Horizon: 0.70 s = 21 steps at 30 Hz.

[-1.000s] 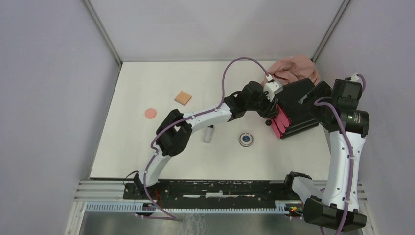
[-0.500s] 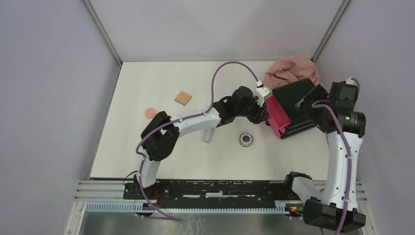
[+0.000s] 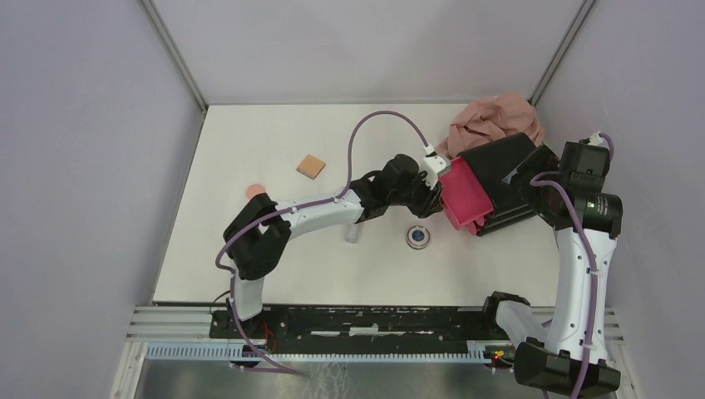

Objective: Organize the makeup

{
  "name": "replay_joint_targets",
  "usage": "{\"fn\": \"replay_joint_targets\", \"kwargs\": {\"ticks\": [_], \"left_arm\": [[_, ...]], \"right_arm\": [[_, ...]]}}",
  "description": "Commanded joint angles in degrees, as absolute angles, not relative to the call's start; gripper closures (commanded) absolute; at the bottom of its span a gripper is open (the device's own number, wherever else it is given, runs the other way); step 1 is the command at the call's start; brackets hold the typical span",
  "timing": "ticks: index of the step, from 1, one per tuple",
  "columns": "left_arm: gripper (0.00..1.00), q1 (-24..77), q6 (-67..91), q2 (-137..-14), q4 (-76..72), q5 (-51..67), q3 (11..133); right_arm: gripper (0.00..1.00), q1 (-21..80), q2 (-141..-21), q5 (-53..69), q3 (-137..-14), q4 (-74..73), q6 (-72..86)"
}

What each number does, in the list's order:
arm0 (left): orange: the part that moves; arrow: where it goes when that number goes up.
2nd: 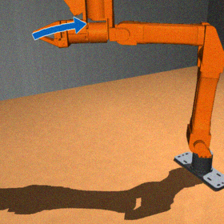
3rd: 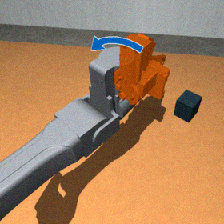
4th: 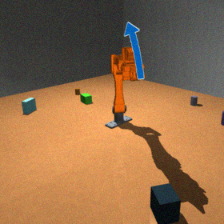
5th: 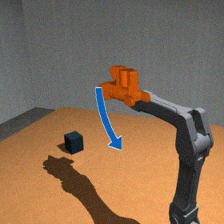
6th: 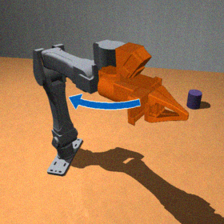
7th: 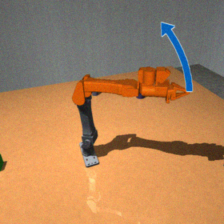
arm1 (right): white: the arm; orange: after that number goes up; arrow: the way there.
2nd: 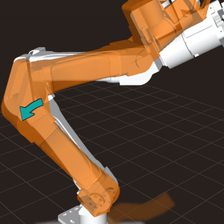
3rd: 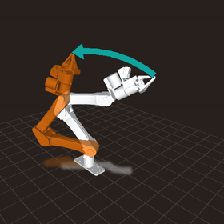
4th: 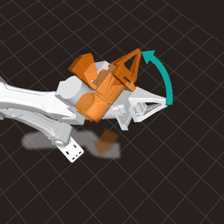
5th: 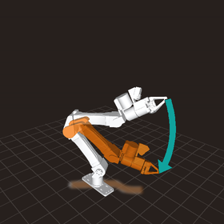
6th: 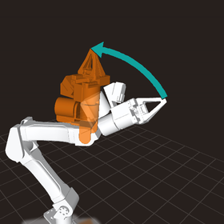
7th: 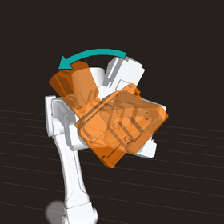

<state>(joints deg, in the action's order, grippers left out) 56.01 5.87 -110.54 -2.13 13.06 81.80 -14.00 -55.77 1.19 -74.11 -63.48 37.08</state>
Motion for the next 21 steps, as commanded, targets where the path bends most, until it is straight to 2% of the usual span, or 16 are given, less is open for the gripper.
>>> {"fn": "replay_joint_targets", "kwargs": {"ticks": [1, 11, 12, 13, 16, 17, 19, 21], "left_arm": [[0.97, 56.19, 3.37, -106.95, -4.01, 10.14, 80.14], [0.97, 56.15, 2.82, -105.87, -4.01, 8.98, 77.99], [0.95, 56.14, 2.79, -105.94, -3.88, 9.09, 78.01], [0.88, 56.2, 2.81, -106.18, -3.45, 9.34, 78.51], [0.57, 56.22, 3.12, -107.5, -0.76, 9.57, 80.74], [0.5, 56.21, 3.36, -107.83, -0.15, 9.54, 81.18], [0.39, 56.23, 3.97, -108.01, 0.2, 9.58, 81.62], [0.33, 56.17, 4.28, -107.59, 0.39, 9.19, 81.52]], "right_arm": [[0.01, -14.2, -54.84, 0.68, -74.58, -61.9, 36.34], [0.01, -14.23, -54.52, 0.9, -74.09, -61.75, 36.4], [0.01, -14.2, -54.47, 0.82, -73.95, -61.78, 36.31], [0.01, -14.18, -54.41, 0.72, -73.85, -61.78, 36.22], [0.01, -14.23, -54.15, 0.77, -73.36, -61.87, 36.2], [0.01, -14.23, -54.07, 0.79, -73.18, -61.81, 36.17], [0.01, -14.24, -54.04, 0.84, -72.93, -61.7, 36.1], [0.01, -14.16, -54.12, 0.9, -73.0, -61.57, 36.05]]}}
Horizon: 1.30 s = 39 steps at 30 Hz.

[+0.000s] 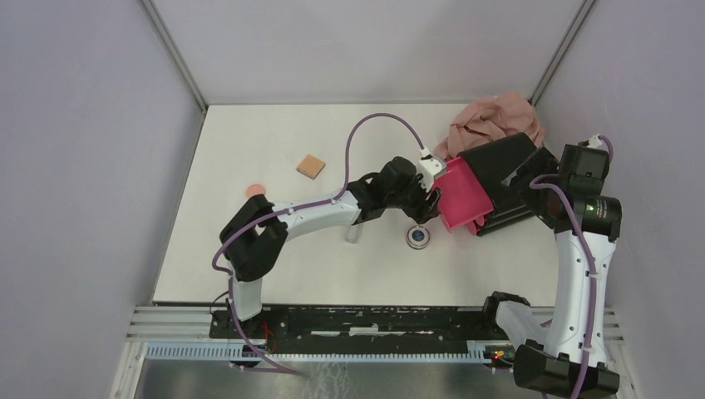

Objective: Organize the makeup

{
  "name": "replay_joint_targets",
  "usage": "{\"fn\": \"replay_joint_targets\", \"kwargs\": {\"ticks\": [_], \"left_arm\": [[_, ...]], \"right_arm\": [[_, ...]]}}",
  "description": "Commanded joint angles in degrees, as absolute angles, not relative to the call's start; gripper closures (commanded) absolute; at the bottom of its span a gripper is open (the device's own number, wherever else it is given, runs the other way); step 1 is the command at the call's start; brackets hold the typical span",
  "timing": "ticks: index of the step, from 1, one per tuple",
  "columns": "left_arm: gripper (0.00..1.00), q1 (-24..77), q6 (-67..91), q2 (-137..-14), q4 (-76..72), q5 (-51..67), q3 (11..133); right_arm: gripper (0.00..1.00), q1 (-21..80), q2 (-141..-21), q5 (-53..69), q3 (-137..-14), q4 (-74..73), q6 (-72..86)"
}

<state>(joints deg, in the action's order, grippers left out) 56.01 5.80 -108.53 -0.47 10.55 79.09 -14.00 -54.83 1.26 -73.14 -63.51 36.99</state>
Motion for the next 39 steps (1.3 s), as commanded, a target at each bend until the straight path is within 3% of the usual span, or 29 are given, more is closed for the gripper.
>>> {"fn": "replay_joint_targets", "kwargs": {"ticks": [1, 2, 4, 9, 14, 17, 25, 32, 39], "left_arm": [[0.29, 56.17, 4.3, -107.32, 0.48, 9.03, 81.32], [0.2, 56.16, 4.28, -106.85, 0.56, 8.68, 80.96], [0.13, 56.18, 4.03, -105.59, 0.74, 8.13, 79.7], [0.05, 56.16, 4.15, -100.54, 0.69, 6.0, 75.24], [0.04, 56.17, 4.44, -95.25, 1.83, 3.43, 70.95], [0.0, 56.11, 5.1, -92.1, 6.4, -2.76, 69.33], [0.01, 55.3, 14.8, -87.81, 17.39, -24.67, 62.1], [0.0, 51.6, 28.61, -91.42, 21.71, -25.47, 60.14], [0.1, 51.54, 34.46, -97.91, 21.53, -22.83, 59.55]], "right_arm": [[0.01, -14.21, -54.09, 0.95, -73.02, -61.46, 36.04], [0.01, -14.22, -54.11, 1.03, -73.11, -61.32, 35.97], [0.01, -14.15, -54.06, 1.22, -73.18, -61.18, 35.9], [0.01, -14.17, -53.53, 1.21, -72.12, -60.91, 35.83], [0.01, -14.17, -53.27, 1.6, -71.31, -60.41, 35.25], [0.01, -14.19, -53.11, 1.4, -71.42, -60.42, 33.75], [0.01, -14.18, -50.52, 4.39, -67.33, -55.97, 34.99], [0.02, -14.23, -50.46, 6.4, -66.88, -54.87, 35.44], [0.02, -14.23, -50.19, 7.12, -66.37, -54.58, 35.38]]}}
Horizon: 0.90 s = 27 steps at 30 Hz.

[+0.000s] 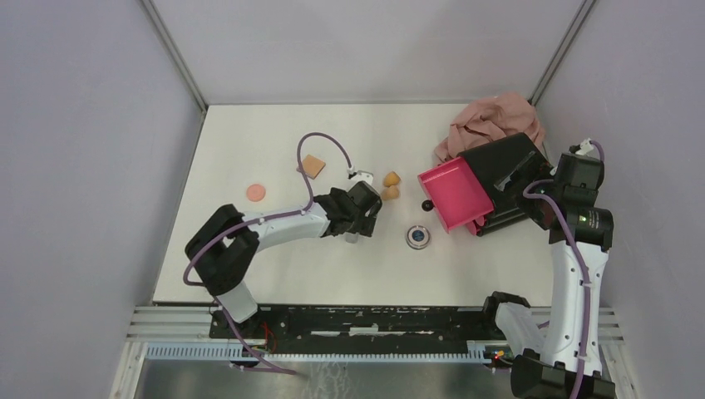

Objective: Organize the makeup

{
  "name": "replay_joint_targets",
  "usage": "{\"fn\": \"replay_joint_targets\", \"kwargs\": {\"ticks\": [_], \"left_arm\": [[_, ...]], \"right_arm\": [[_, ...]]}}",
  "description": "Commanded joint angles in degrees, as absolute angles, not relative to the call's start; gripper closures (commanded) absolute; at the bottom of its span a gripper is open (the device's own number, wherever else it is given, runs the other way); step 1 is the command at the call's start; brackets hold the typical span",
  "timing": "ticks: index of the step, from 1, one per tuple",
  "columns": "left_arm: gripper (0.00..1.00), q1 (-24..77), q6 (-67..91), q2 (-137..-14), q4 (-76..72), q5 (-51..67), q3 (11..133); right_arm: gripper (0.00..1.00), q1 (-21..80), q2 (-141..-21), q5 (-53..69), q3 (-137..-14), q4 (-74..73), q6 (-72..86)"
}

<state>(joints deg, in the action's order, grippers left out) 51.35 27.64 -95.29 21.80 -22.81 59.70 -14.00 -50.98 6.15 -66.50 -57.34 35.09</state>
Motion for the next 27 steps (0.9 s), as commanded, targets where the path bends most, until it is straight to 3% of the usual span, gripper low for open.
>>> {"fn": "replay_joint_targets", "kwargs": {"ticks": [1, 10, 20, 27], "left_arm": [[0.13, 51.74, 34.1, -98.82, 21.79, -23.14, 59.82], [0.42, 52.16, 34.52, -99.2, 22.21, -25.46, 58.93], [0.61, 52.17, 31.62, -100.55, 19.95, -24.79, 60.15], [0.7, 52.1, 27.65, -92.73, 21.32, -19.73, 65.41]], "right_arm": [[0.02, -14.24, -50.12, 7.2, -66.47, -54.66, 35.2], [0.02, -14.19, -49.61, 7.27, -66.48, -54.3, 34.88], [0.03, -14.17, -49.51, 7.75, -66.56, -54.29, 34.99], [0.03, -14.15, -48.97, 7.21, -67.0, -55.2, 34.67]]}}
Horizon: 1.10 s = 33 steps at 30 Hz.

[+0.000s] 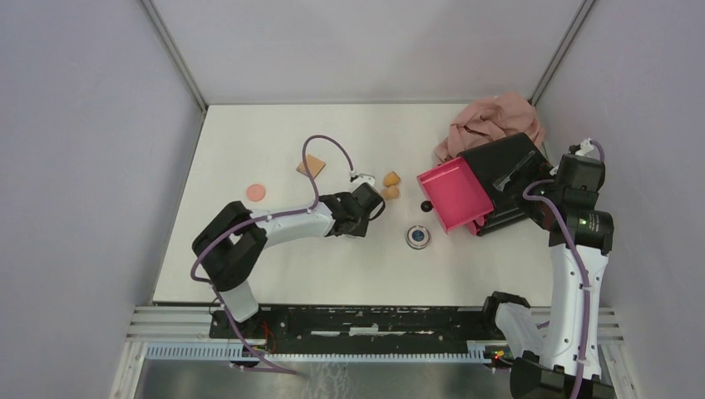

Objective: Organize the makeup

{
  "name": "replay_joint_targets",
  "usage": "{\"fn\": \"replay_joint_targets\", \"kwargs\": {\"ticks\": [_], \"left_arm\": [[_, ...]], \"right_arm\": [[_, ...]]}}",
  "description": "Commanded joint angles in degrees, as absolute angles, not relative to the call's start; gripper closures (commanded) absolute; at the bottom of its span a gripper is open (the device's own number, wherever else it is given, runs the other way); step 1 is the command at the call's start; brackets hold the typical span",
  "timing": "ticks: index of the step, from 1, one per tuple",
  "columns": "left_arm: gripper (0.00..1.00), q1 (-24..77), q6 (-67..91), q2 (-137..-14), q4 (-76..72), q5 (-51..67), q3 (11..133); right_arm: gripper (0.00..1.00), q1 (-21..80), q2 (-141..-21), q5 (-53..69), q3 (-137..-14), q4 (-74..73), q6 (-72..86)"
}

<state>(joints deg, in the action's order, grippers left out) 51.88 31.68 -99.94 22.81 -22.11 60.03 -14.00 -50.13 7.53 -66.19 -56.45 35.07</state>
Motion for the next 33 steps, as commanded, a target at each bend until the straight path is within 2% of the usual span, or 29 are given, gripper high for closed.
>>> {"fn": "replay_joint_targets", "kwargs": {"ticks": [1, 3, 7, 14, 33], "left_arm": [[0.75, 52.16, 26.58, -91.01, 21.05, -18.44, 66.22], [0.81, 52.11, 24.68, -87.78, 19.71, -15.56, 67.5], [0.83, 52.11, 25.77, -84.08, 14.29, -7.09, 70.24], [0.85, 53.23, 36.54, -92.39, 7.43, 7.88, 79.47], [0.82, 56.05, 42.16, -111.24, 3.86, 12.02, 95.97]], "right_arm": [[0.03, -14.18, -48.96, 7.39, -67.27, -55.46, 34.67], [0.03, -14.17, -48.75, 8.22, -68.19, -55.84, 34.93], [0.03, -14.18, -48.43, 8.53, -69.48, -55.79, 35.45], [0.03, -14.2, -47.5, 8.46, -68.94, -56.1, 35.86], [0.03, -14.19, -46.82, 7.72, -68.64, -56.83, 35.59]]}}
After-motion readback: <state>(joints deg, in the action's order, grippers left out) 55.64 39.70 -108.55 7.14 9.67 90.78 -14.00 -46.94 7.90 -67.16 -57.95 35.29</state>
